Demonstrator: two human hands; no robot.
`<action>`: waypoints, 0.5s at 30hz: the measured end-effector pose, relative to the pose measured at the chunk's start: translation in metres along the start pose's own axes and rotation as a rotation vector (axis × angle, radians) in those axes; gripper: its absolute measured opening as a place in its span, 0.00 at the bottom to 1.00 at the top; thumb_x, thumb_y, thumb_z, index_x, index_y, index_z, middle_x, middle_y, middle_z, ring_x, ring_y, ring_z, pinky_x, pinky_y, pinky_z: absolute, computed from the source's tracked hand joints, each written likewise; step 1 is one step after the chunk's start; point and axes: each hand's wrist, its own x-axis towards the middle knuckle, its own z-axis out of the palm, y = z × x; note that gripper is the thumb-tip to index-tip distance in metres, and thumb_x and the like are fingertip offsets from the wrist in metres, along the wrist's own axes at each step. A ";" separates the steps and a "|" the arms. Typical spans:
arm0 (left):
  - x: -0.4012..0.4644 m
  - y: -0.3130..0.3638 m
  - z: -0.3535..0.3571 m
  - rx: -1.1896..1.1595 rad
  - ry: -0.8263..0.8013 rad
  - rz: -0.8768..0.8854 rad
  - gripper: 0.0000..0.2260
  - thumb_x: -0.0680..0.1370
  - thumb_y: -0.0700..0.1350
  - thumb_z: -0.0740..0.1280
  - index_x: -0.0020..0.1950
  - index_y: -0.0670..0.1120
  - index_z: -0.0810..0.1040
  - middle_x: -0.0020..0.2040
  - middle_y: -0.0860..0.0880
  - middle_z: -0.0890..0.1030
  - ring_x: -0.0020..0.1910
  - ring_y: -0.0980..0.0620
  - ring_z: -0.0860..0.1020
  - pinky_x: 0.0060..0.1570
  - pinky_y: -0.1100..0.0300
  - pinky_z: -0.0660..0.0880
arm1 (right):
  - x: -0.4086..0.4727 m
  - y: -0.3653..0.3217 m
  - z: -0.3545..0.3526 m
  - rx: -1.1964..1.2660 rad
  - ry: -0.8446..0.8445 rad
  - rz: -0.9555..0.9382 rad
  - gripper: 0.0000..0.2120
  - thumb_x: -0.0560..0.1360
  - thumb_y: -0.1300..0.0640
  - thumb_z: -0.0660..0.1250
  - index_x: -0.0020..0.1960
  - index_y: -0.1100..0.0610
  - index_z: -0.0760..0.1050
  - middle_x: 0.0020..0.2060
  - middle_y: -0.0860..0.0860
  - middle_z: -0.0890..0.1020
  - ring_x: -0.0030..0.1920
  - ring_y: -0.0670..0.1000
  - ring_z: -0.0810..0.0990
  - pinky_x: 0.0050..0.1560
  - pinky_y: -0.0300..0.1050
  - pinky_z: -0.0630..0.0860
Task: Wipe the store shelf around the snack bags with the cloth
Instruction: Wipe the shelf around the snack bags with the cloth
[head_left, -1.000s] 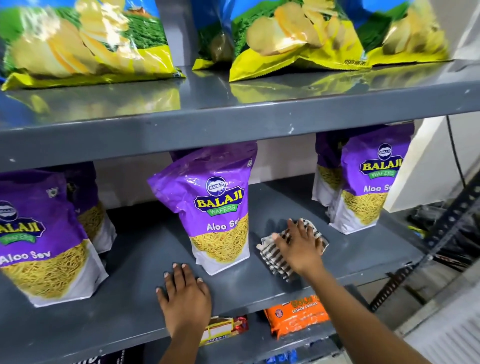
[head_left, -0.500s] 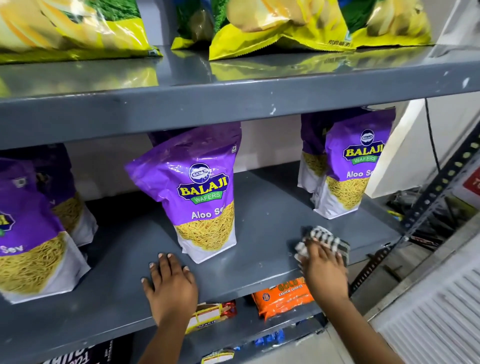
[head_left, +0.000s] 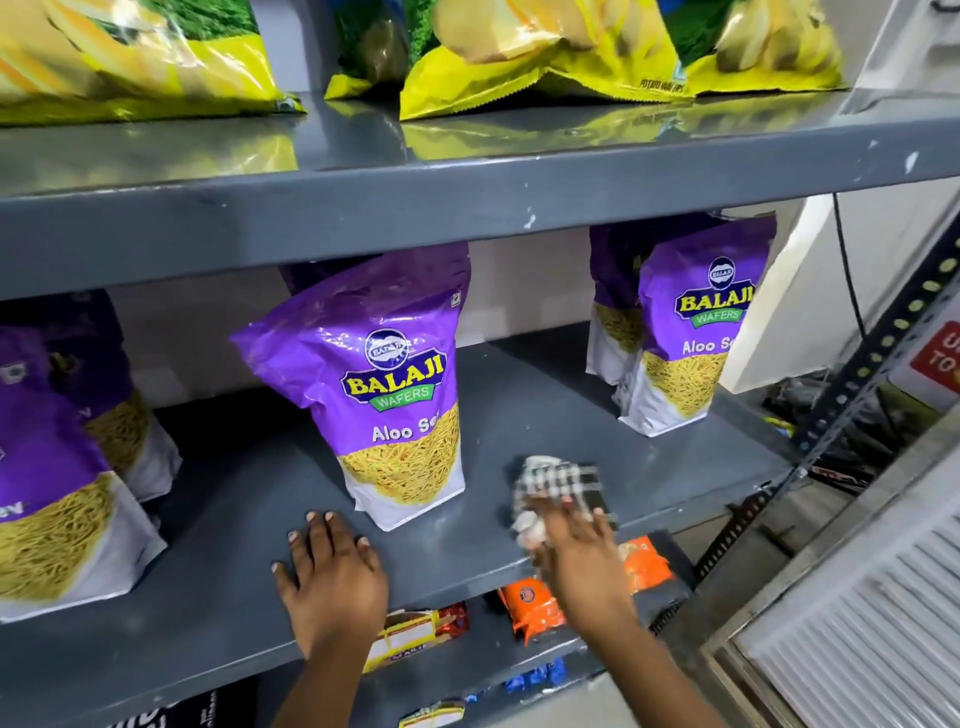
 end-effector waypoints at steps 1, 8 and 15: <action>-0.001 0.000 0.001 0.009 -0.004 0.004 0.25 0.73 0.47 0.52 0.63 0.33 0.72 0.65 0.34 0.73 0.64 0.31 0.69 0.61 0.31 0.62 | -0.003 0.018 -0.003 -0.025 0.037 0.047 0.26 0.77 0.55 0.60 0.73 0.53 0.56 0.71 0.58 0.67 0.73 0.55 0.62 0.75 0.52 0.51; 0.000 -0.001 0.002 0.070 -0.039 0.024 0.28 0.73 0.49 0.48 0.60 0.33 0.74 0.61 0.33 0.76 0.60 0.30 0.73 0.56 0.30 0.66 | 0.010 0.006 -0.024 0.319 0.352 0.193 0.18 0.74 0.63 0.62 0.63 0.58 0.69 0.55 0.62 0.80 0.54 0.62 0.77 0.55 0.56 0.76; 0.001 0.000 0.003 0.092 0.010 0.029 0.27 0.73 0.50 0.49 0.63 0.36 0.73 0.63 0.35 0.75 0.61 0.32 0.73 0.57 0.30 0.66 | 0.067 -0.010 -0.018 0.102 0.060 0.024 0.22 0.77 0.58 0.54 0.71 0.54 0.59 0.67 0.58 0.71 0.68 0.57 0.67 0.69 0.46 0.60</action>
